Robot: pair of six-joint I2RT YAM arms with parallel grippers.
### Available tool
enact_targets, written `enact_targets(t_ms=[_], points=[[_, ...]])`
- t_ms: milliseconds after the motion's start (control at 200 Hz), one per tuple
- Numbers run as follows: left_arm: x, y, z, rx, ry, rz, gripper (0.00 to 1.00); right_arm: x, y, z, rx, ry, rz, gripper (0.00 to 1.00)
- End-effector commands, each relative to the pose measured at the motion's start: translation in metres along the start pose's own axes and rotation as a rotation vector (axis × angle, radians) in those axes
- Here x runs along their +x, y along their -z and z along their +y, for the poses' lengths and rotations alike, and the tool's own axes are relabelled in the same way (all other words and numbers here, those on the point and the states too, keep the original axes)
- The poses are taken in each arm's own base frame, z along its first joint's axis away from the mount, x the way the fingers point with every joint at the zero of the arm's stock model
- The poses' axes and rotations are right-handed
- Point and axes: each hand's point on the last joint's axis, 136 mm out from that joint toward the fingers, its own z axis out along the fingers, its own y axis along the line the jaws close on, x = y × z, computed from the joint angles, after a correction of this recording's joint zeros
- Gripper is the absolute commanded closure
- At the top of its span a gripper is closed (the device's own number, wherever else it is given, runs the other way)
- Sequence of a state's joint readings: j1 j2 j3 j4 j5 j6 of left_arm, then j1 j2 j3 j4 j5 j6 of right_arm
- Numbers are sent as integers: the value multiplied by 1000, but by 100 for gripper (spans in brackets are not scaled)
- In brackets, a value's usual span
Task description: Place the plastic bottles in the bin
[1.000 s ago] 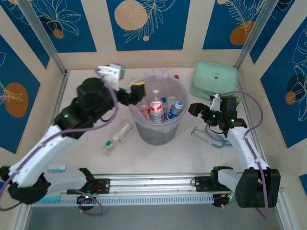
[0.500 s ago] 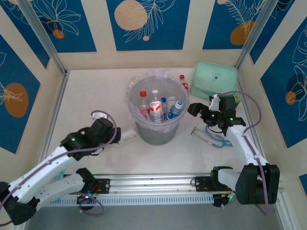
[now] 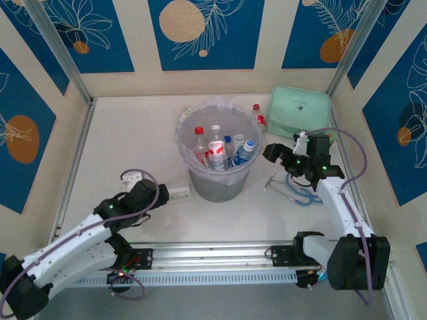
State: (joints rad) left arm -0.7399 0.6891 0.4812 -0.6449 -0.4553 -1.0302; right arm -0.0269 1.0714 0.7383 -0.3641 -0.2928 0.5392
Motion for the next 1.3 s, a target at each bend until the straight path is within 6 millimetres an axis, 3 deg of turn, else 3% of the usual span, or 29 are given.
enact_targets(t_ms=[0,165,275,345,435,570,876,1121,1291], points=[[-9,4,14,0,251,-82,0,-3,1,3,-10,7,6,0],[-19,11,31,21,496,-182,0,-2,-1,0,-3,6,6,0],[-14,0,29,75,643,-189,0,0,-2,0,-5,1,11,1],[-8,-10,24,105,693,-177,6,0,-1,-1,-2,5,9,0],[-3,-21,28,84,737,-185,8,0,1,0,4,15,13,1],[-11,-32,23,126,762,-230,8,-3,5,3,10,33,6,0],[-17,-63,19,140,785,-152,7,1,-1,5,-4,17,22,1],[-1,-83,15,124,793,-90,21,0,1,6,5,30,19,1],[-10,-77,14,115,772,-114,38,0,4,3,24,42,9,1]])
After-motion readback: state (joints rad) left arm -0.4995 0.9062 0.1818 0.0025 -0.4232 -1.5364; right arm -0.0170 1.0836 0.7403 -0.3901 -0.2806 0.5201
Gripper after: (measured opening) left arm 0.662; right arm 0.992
